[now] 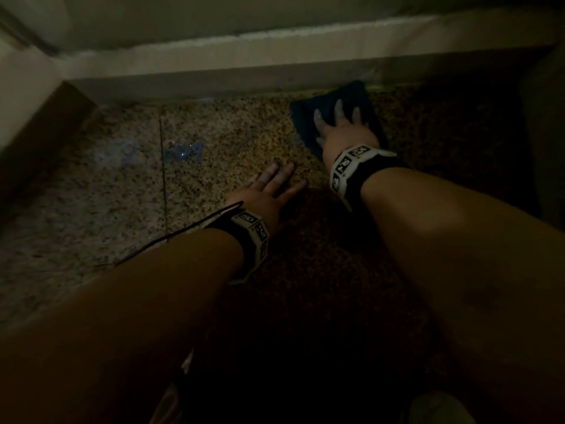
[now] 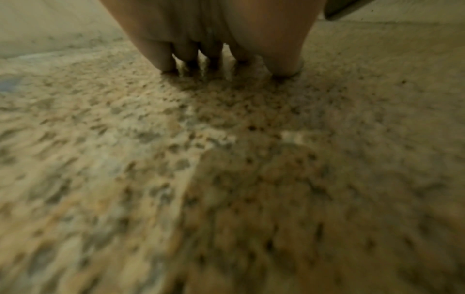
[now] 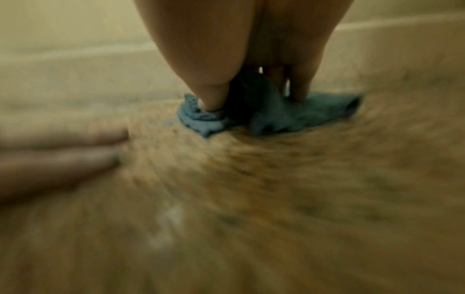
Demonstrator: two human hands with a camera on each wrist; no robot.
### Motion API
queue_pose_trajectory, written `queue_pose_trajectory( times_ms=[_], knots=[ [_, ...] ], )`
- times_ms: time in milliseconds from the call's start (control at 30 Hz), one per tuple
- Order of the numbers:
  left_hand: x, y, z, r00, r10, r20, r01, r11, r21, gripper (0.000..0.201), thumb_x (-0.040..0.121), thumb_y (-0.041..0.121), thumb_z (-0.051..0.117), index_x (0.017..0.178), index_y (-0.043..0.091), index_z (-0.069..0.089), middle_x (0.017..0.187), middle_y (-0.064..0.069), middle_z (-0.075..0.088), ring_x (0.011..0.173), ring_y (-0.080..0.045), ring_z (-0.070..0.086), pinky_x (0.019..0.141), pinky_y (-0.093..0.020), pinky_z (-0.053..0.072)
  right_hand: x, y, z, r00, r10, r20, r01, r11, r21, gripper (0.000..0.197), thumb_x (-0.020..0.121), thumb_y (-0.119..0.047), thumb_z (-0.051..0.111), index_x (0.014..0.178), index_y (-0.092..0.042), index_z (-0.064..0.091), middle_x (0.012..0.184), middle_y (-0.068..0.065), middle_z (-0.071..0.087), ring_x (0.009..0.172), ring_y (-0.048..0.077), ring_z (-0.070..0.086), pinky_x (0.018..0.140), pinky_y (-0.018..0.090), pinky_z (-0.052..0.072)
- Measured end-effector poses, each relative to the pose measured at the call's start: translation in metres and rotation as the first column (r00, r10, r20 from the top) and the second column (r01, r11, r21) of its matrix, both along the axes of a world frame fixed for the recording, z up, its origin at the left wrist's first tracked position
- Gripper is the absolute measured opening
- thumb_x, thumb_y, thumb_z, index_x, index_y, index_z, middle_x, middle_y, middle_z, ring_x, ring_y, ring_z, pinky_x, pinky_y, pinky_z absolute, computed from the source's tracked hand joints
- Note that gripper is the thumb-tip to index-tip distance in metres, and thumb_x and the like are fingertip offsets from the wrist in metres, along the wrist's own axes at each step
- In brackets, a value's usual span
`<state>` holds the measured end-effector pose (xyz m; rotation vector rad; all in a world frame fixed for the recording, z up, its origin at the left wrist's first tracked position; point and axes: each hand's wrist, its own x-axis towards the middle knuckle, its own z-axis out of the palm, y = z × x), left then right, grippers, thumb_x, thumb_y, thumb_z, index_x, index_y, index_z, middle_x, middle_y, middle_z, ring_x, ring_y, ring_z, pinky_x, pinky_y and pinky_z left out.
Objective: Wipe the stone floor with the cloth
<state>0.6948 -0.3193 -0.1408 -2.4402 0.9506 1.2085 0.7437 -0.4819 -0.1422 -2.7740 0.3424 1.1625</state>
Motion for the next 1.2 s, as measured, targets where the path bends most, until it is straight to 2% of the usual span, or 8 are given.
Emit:
queue_pose_trajectory(
  times_ms=[167, 267, 433, 567, 767, 1000, 1100, 1200],
  knots=[
    [0.01, -0.007, 0.01, 0.995, -0.054, -0.078, 0.061, 0.994, 0.089, 0.089, 0.094, 0.047, 0.051, 0.147, 0.035, -0.019, 0.152, 0.004, -0.034, 0.144, -0.023, -0.019, 0.116, -0.042, 0.012, -0.037, 0.007, 0.004, 0.996, 0.052, -0.078, -0.049, 0.998, 0.039, 0.055, 0.105, -0.03, 0.023, 0.151, -0.032, -0.006, 0.158, 0.005, -0.018, 0.145, 0.037, -0.01, 0.117, 0.051, 0.011],
    [0.018, 0.0, 0.025, 0.985, -0.135, -0.108, 0.147, 0.982, 0.114, 0.082, 0.096, 0.046, 0.048, 0.15, 0.029, -0.012, 0.156, -0.002, -0.025, 0.145, -0.026, -0.013, 0.116, -0.042, 0.013, -0.057, 0.014, 0.01, 0.988, 0.012, -0.151, 0.001, 0.996, 0.087, 0.058, 0.105, -0.03, 0.029, 0.151, -0.034, -0.006, 0.158, 0.002, -0.021, 0.145, 0.034, -0.013, 0.117, 0.051, 0.011],
    [0.032, 0.039, 0.04, 0.993, -0.098, -0.062, 0.105, 0.988, 0.117, 0.074, 0.099, 0.034, 0.046, 0.152, 0.027, -0.007, 0.156, -0.003, -0.024, 0.145, -0.028, -0.015, 0.115, -0.043, 0.016, -0.067, 0.017, 0.04, 0.984, 0.008, -0.179, 0.008, 0.996, 0.09, 0.064, 0.103, -0.03, 0.036, 0.152, -0.03, -0.006, 0.158, 0.002, -0.02, 0.146, 0.026, -0.011, 0.119, 0.045, 0.009],
    [0.045, 0.048, 0.049, 0.997, -0.042, -0.064, 0.048, 0.995, 0.09, 0.079, 0.097, 0.026, 0.05, 0.152, 0.024, -0.006, 0.156, -0.002, -0.024, 0.145, -0.029, -0.016, 0.116, -0.043, 0.01, -0.074, 0.016, 0.06, 0.989, -0.013, -0.15, 0.013, 1.0, 0.0, 0.065, 0.103, -0.032, 0.036, 0.152, -0.027, -0.006, 0.158, 0.004, -0.018, 0.146, 0.028, -0.009, 0.118, 0.044, 0.014],
    [0.041, 0.038, 0.073, 0.978, -0.21, -0.001, 0.209, 0.976, -0.062, 0.072, 0.1, 0.038, 0.038, 0.152, 0.018, -0.007, 0.158, -0.007, -0.017, 0.145, -0.031, -0.01, 0.116, -0.043, 0.004, -0.082, 0.024, 0.064, 0.974, 0.024, -0.224, -0.043, 0.996, -0.081, 0.07, 0.102, -0.023, 0.04, 0.152, -0.029, -0.009, 0.158, 0.003, -0.02, 0.146, 0.028, -0.011, 0.117, 0.048, 0.017],
    [0.039, 0.075, 0.029, 0.993, -0.017, -0.114, 0.025, 0.997, 0.074, 0.075, 0.096, 0.029, 0.05, 0.151, 0.034, -0.001, 0.156, -0.002, -0.025, 0.143, -0.032, -0.018, 0.115, -0.05, 0.007, -0.053, 0.012, 0.032, 0.974, 0.141, -0.176, -0.157, 0.984, -0.081, 0.075, 0.098, -0.054, 0.032, 0.151, -0.028, -0.014, 0.158, 0.002, -0.019, 0.146, 0.029, -0.012, 0.118, 0.045, 0.013],
    [0.03, 0.086, 0.015, 0.995, 0.009, -0.101, 0.004, 0.992, 0.129, 0.09, 0.091, 0.036, 0.059, 0.149, 0.04, -0.009, 0.152, 0.001, -0.033, 0.143, -0.031, -0.021, 0.115, -0.05, 0.001, -0.056, 0.01, 0.016, 0.962, 0.213, -0.173, -0.226, 0.972, -0.058, 0.075, 0.097, -0.055, 0.032, 0.15, -0.028, -0.014, 0.157, 0.005, -0.022, 0.145, 0.031, -0.013, 0.117, 0.046, 0.007],
    [0.03, 0.092, 0.007, 0.995, 0.031, -0.093, -0.019, 0.992, 0.128, 0.088, 0.095, 0.032, 0.054, 0.146, 0.043, -0.016, 0.149, 0.004, -0.039, 0.141, -0.03, -0.025, 0.116, -0.048, -0.003, -0.065, 0.012, 0.004, 0.974, 0.223, -0.052, -0.225, 0.974, -0.039, 0.068, 0.1, -0.047, 0.03, 0.151, -0.026, -0.01, 0.157, 0.008, -0.021, 0.145, 0.033, -0.011, 0.117, 0.046, 0.002]
  ],
)
